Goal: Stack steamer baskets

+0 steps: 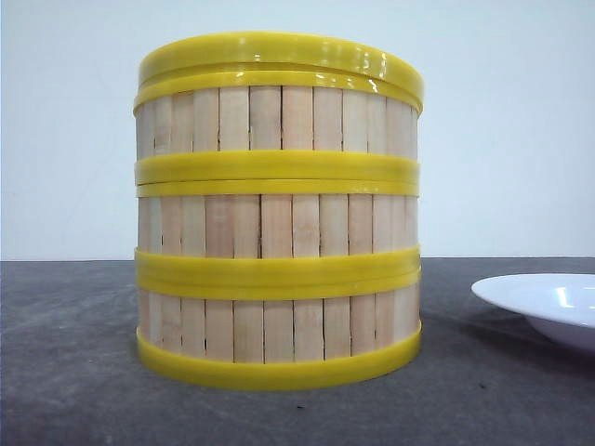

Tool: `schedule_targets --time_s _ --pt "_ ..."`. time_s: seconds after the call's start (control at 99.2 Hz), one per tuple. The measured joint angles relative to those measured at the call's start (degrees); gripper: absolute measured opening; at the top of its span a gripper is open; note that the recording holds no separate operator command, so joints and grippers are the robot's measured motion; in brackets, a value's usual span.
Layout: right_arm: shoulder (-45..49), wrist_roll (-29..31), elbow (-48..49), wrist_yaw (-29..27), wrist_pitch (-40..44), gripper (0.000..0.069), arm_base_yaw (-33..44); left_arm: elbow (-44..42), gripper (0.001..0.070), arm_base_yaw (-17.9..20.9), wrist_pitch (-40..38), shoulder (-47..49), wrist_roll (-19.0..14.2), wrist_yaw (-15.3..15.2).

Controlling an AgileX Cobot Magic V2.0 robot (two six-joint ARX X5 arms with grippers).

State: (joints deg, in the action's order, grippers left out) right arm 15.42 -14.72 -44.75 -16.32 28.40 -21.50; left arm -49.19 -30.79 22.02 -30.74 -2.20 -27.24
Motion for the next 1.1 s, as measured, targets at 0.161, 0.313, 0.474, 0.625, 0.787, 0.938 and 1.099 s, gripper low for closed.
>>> schedule_targets --time_s 0.161,0.313,0.474,0.625,0.787,0.938,1.099 --pt "-7.6 1.4 11.1 1.2 -9.4 0.0003 9.7 0.0 0.0031 0.0 0.0 0.0 0.0 0.0" --pt "-15.0 8.3 24.5 6.8 -10.0 0.0003 15.1 0.0 0.0031 0.0 0.0 0.0 0.0 0.0" --pt "-14.9 10.3 32.6 10.3 -12.4 0.0001 15.0 0.0 0.0031 0.0 -0.1 0.1 0.0 0.1" --pt "-15.0 9.8 35.0 10.3 -15.9 0.0001 14.7 0.0 0.0031 0.0 -0.2 0.1 0.0 0.0" --pt "-15.2 9.7 44.0 11.7 -29.8 0.0001 14.5 0.0 0.0031 0.0 -0.2 0.2 0.0 0.1" --pt "-15.4 9.7 43.9 14.4 -30.8 0.0001 14.5 0.0 0.0031 0.0 -0.2 0.2 0.0 0.1" --pt "-15.2 9.7 43.9 13.2 -30.4 0.0001 14.5 0.0 0.0031 0.0 -0.2 0.2 0.0 0.1"
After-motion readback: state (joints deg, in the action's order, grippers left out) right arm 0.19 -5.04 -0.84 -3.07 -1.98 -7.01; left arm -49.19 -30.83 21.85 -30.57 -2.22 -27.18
